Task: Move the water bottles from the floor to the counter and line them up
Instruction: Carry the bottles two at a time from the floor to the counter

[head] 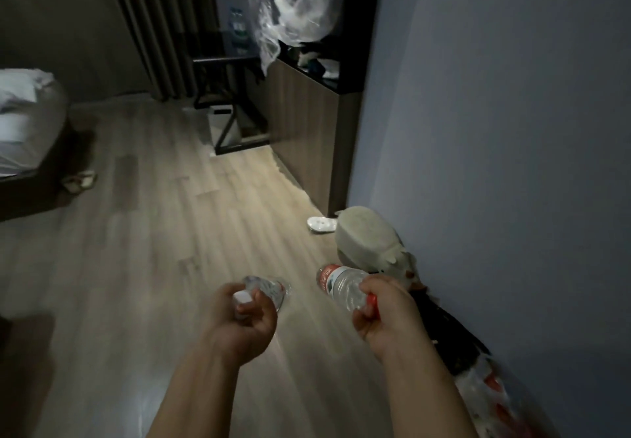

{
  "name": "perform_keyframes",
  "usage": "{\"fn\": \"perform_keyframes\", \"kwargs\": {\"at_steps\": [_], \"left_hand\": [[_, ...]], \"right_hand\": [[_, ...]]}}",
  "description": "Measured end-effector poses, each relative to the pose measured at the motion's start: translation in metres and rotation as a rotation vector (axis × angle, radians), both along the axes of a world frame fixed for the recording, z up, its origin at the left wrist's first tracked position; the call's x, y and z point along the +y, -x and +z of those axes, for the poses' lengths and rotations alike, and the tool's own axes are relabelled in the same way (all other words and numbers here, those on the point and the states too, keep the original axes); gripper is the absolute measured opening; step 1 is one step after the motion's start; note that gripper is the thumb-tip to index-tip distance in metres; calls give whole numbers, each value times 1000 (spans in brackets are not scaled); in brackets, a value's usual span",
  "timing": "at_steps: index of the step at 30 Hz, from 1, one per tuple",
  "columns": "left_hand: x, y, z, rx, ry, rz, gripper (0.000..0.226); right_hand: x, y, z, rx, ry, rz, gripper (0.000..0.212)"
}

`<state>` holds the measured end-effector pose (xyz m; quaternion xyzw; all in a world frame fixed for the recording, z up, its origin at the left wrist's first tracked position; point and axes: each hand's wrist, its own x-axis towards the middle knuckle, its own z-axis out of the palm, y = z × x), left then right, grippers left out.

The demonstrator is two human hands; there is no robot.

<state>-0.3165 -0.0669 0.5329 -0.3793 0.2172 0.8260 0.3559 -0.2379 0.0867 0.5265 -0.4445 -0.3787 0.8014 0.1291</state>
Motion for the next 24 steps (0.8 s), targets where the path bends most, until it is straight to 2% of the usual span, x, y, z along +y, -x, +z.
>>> {"fn": "perform_keyframes", "kwargs": {"at_steps": [2,6,8,17,24], "left_hand": [[-15,35,2,3,9,37,44],[-48,97,4,21,0,75,23],[-64,124,1,23,0,84,20],[-106,237,-9,-28,-17,208,23],[-102,365,-18,-27,-14,306,19]], "right_hand": [[-17,39,5,13,11,35,25],[-51,109,10,30,32,118,23],[-64,140,10,21,34,162,23],[-96,278,6,1,11,342,24],[-87,425,-4,2,-25,530,24]]}}
